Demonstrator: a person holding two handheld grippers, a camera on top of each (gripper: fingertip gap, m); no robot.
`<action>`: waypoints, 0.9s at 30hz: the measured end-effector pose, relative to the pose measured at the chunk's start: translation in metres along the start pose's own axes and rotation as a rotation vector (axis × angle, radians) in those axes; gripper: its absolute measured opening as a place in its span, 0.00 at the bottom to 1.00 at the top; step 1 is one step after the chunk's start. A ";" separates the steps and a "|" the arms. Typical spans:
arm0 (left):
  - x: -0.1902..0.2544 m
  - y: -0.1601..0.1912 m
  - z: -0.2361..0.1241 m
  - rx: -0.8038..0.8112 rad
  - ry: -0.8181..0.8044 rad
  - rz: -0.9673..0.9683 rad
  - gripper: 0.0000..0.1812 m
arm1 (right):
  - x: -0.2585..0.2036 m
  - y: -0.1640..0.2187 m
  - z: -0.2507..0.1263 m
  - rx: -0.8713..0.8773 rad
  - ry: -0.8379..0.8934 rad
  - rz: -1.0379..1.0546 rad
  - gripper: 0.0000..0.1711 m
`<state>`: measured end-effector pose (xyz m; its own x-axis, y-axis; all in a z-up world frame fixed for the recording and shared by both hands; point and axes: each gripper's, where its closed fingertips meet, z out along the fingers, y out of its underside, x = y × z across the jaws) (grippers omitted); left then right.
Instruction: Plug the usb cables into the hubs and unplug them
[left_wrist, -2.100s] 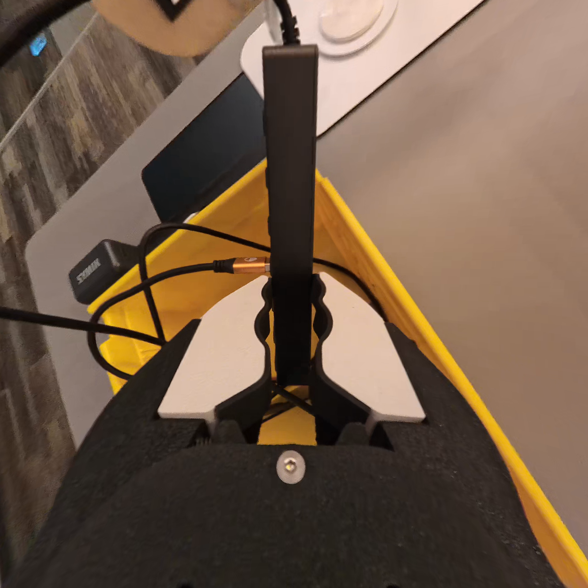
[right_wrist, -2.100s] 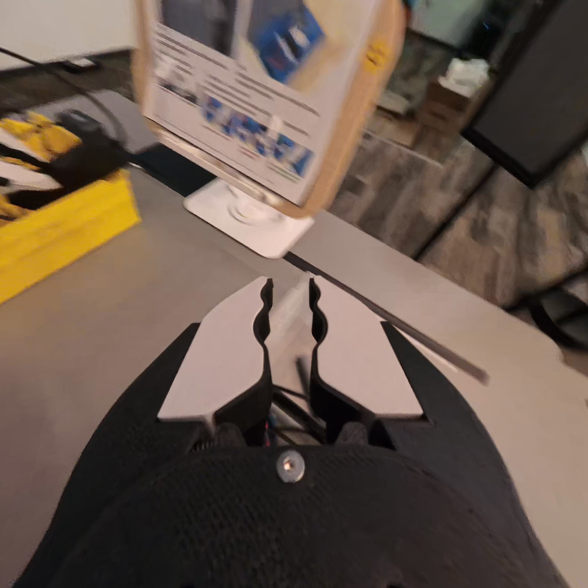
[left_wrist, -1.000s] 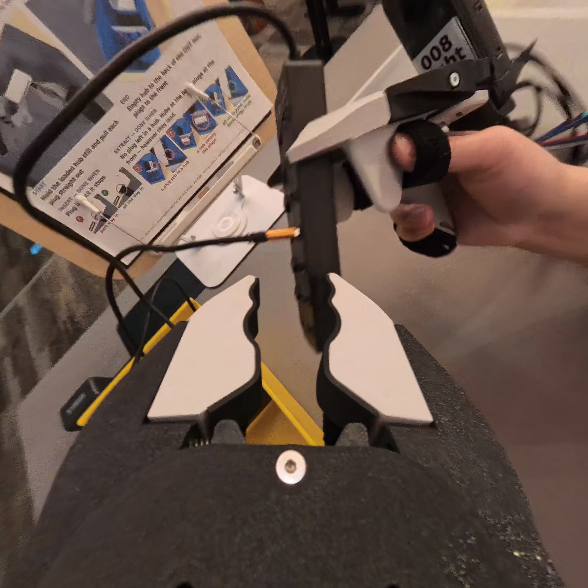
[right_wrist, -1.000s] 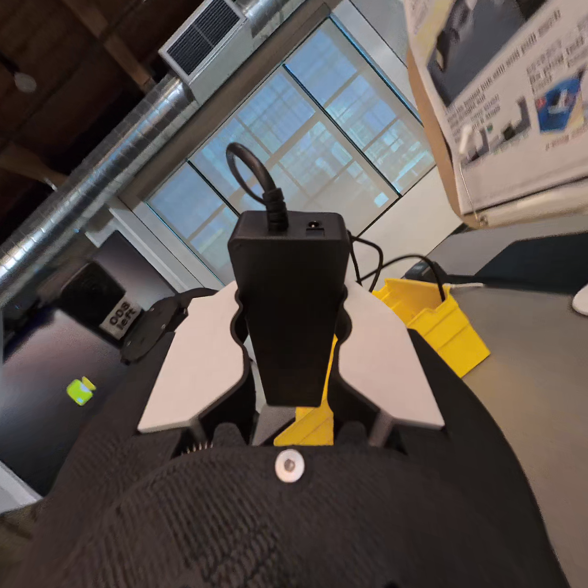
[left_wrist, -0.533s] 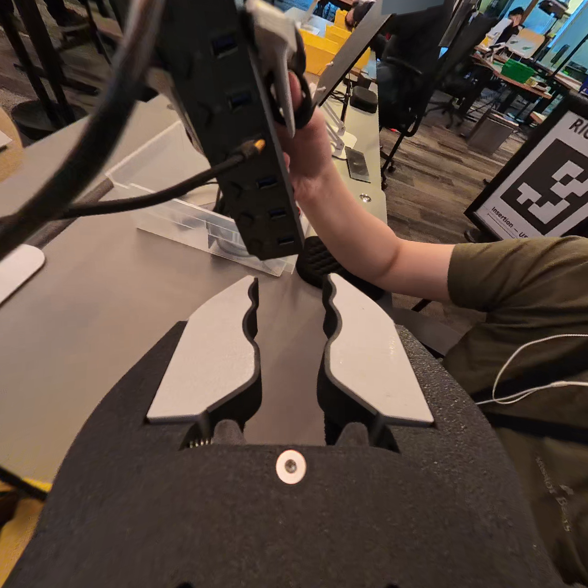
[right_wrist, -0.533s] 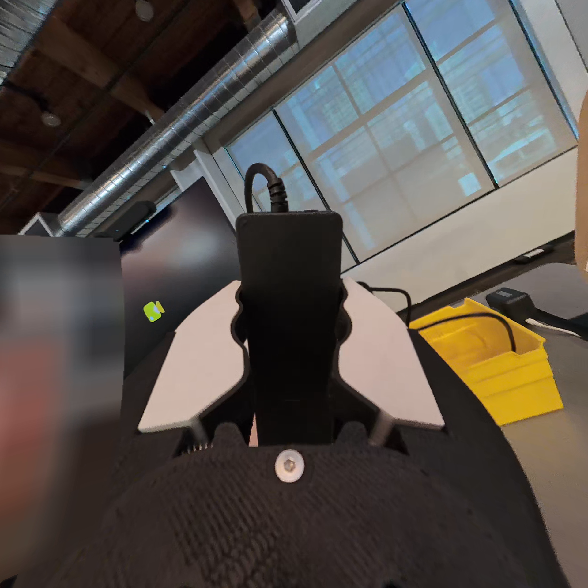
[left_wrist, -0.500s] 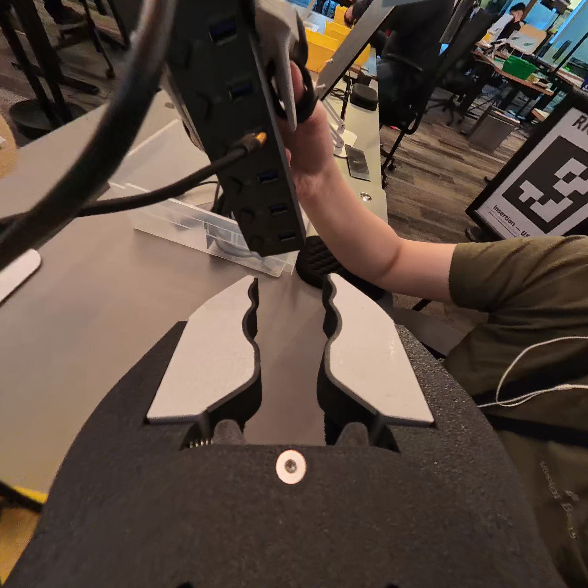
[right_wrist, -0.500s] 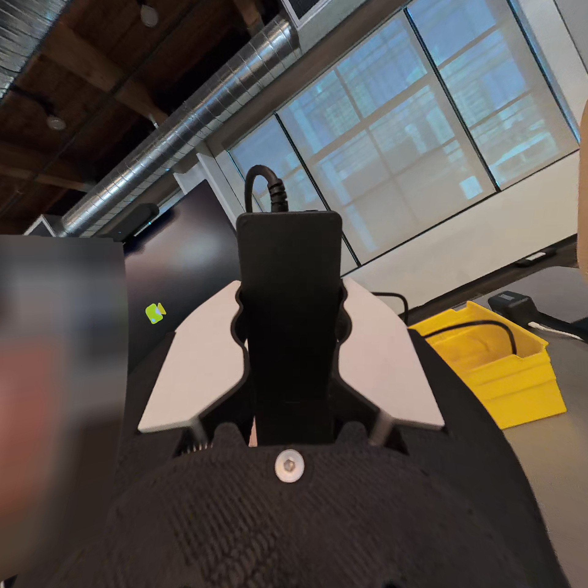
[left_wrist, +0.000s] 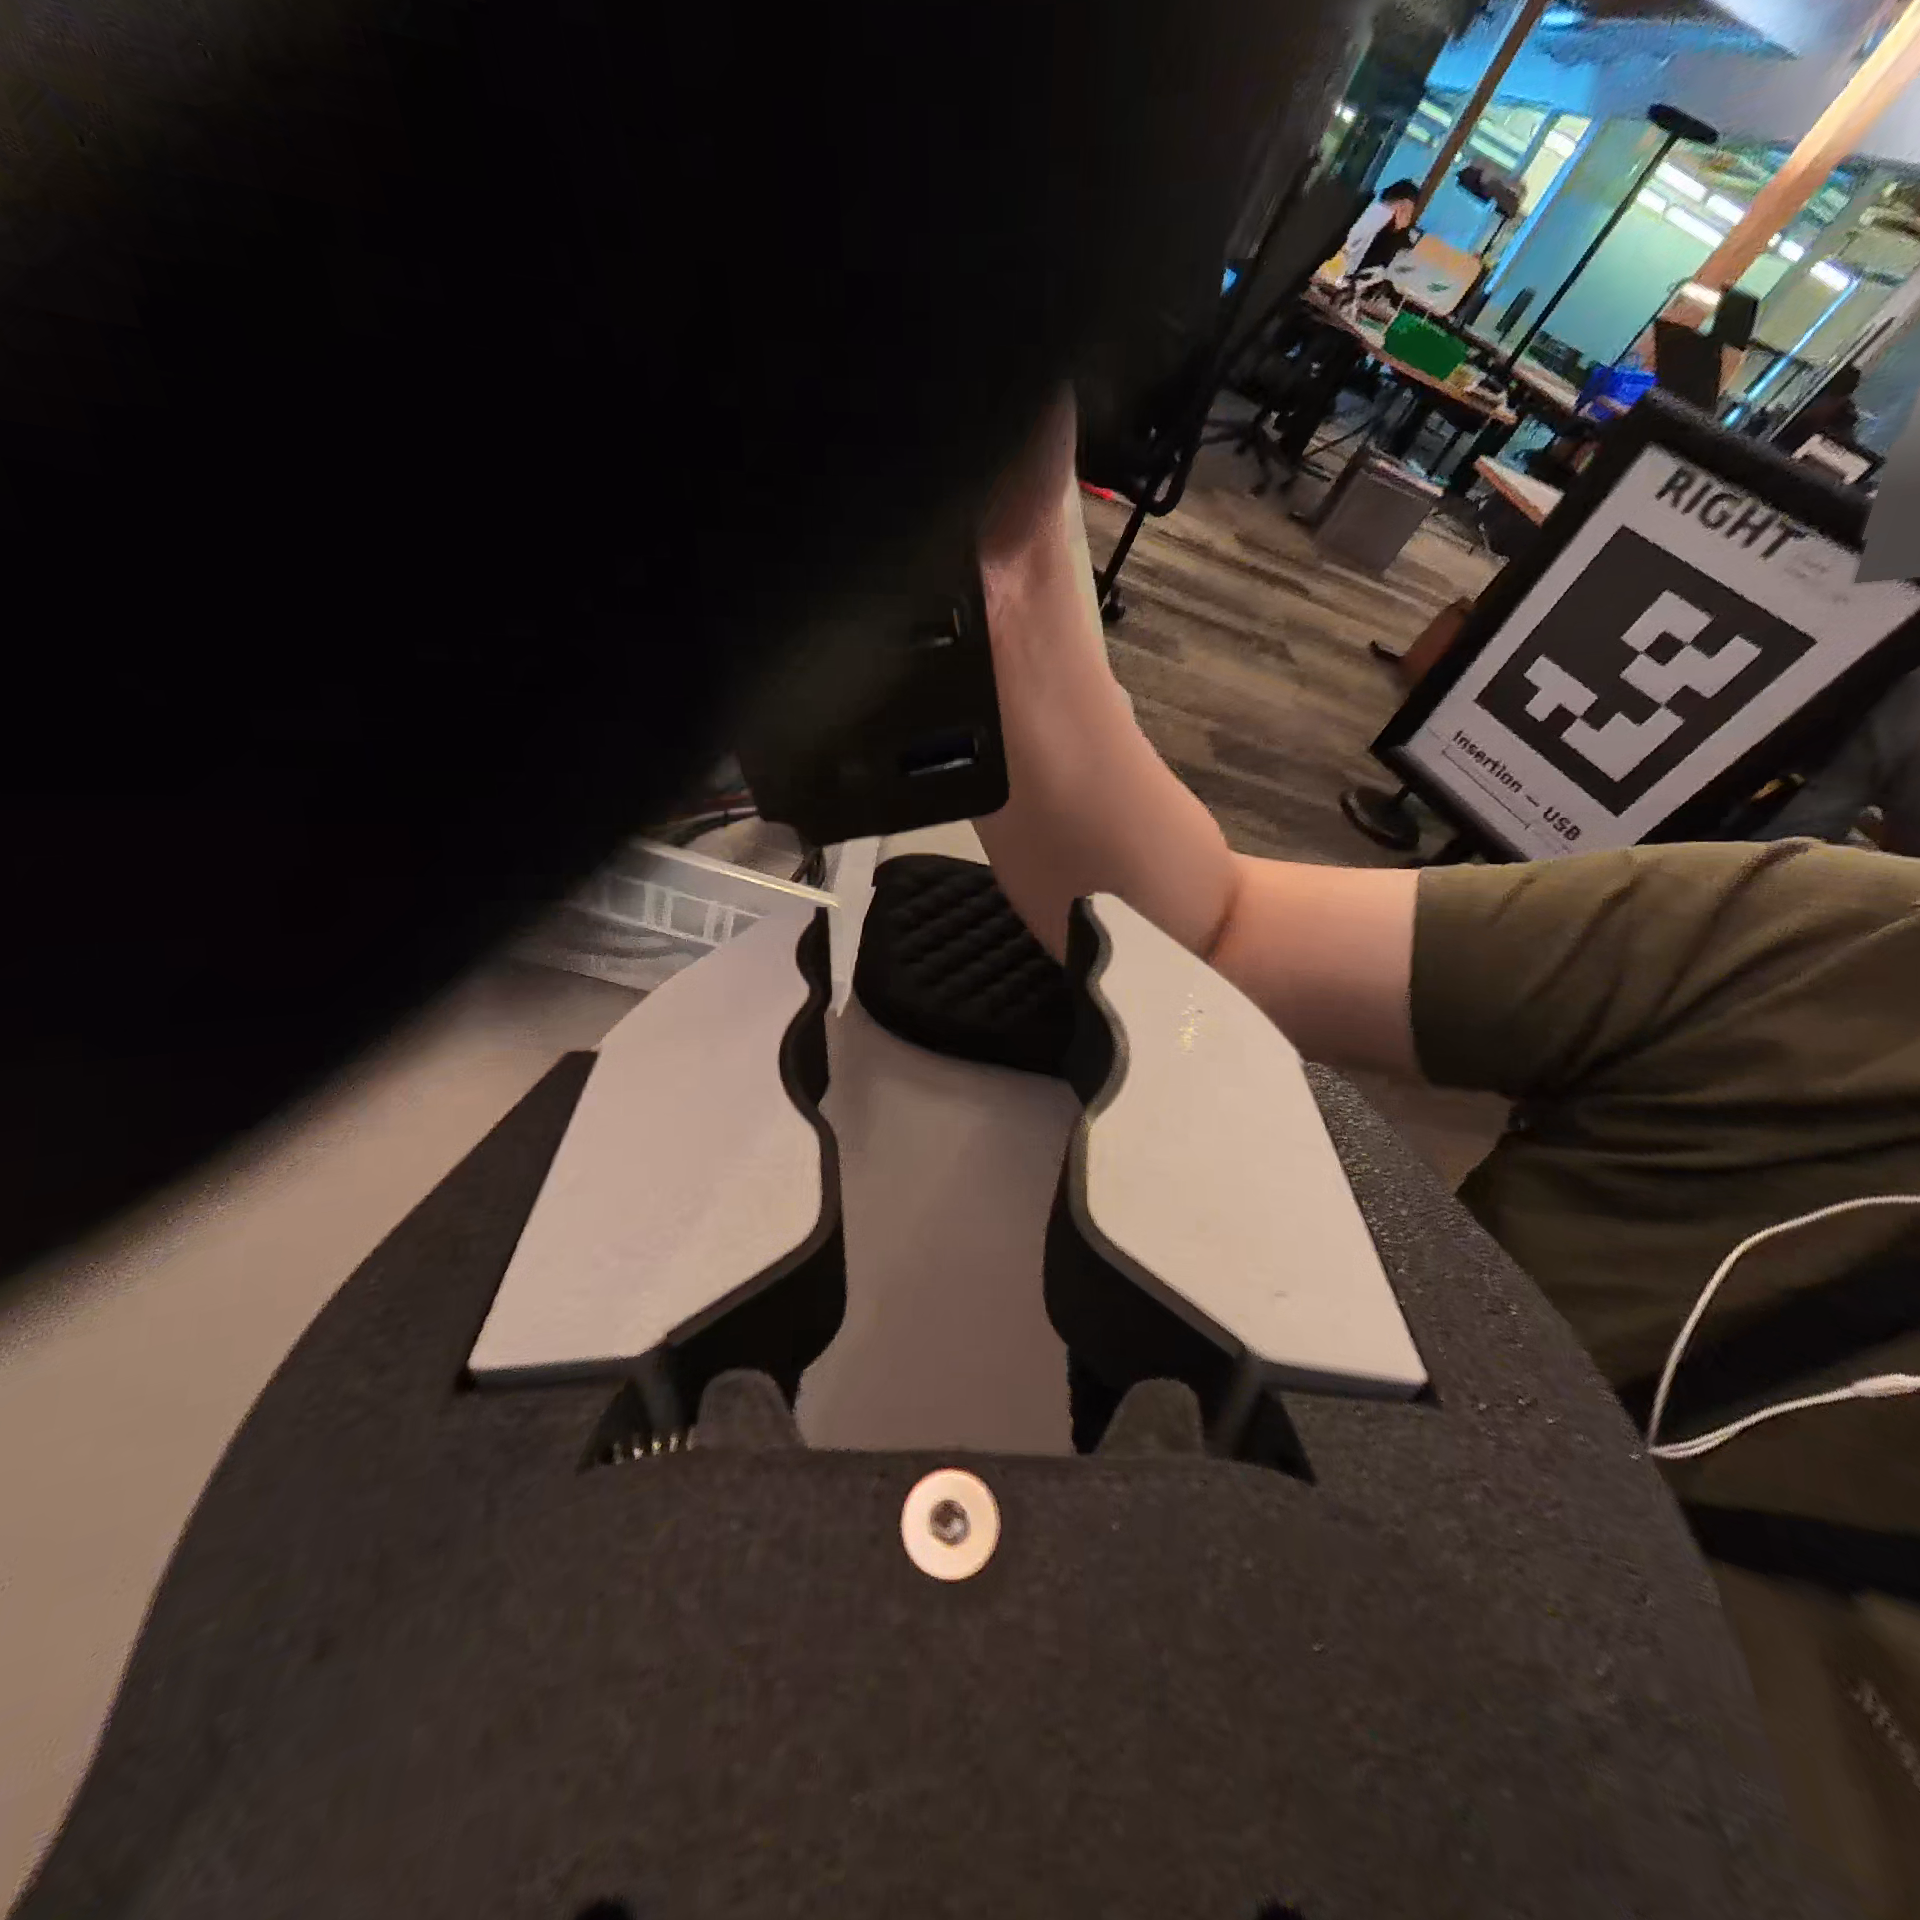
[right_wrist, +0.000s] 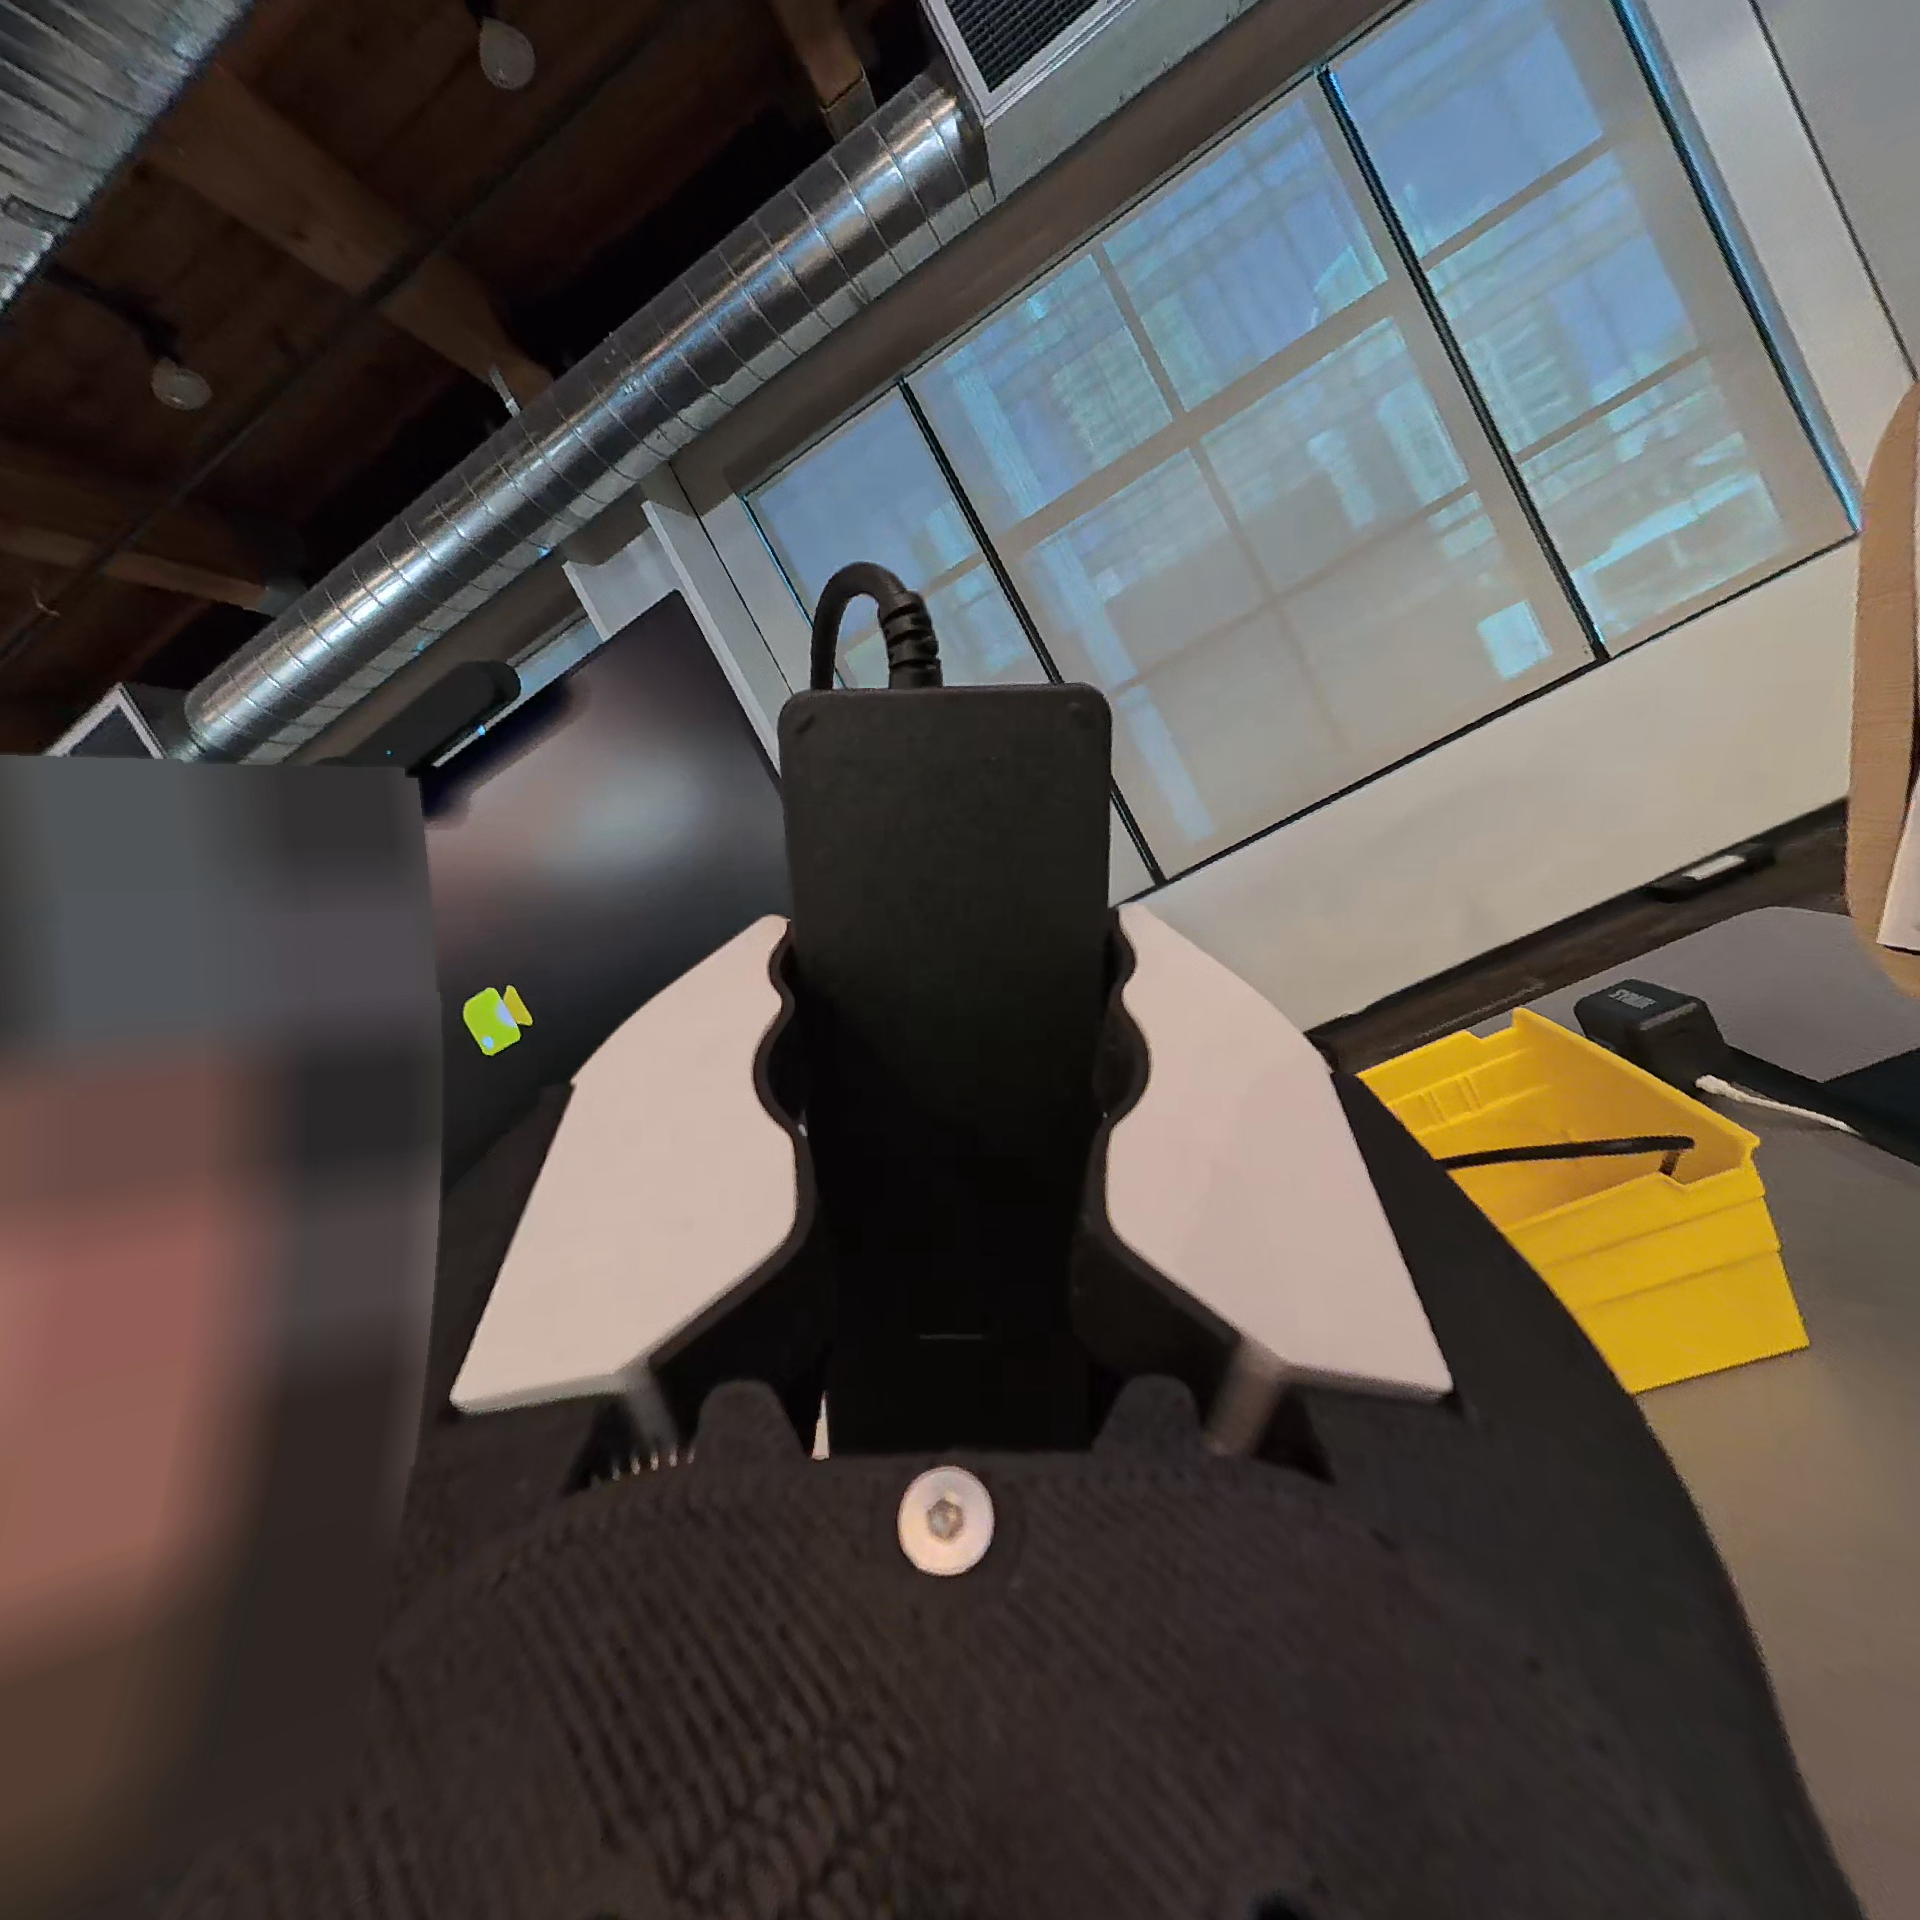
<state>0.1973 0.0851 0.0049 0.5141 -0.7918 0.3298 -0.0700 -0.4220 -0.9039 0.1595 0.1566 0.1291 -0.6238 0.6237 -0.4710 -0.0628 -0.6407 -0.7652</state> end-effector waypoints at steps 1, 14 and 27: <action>-0.003 0.003 0.002 -0.015 -0.018 0.014 0.23 | 0.002 -0.001 -0.002 0.005 0.003 0.008 0.32; 0.002 0.014 -0.032 -0.236 -0.296 0.197 0.17 | 0.023 -0.030 -0.035 0.141 0.100 -0.005 0.32; -0.106 0.038 -0.163 -0.421 -1.013 0.298 0.42 | 0.011 -0.037 -0.040 0.156 0.130 -0.065 0.32</action>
<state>0.0007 0.0809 -0.0205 0.8701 -0.2450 -0.4278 -0.4886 -0.5432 -0.6828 0.1864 0.2053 0.1350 -0.5096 0.7122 -0.4827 -0.2257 -0.6521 -0.7238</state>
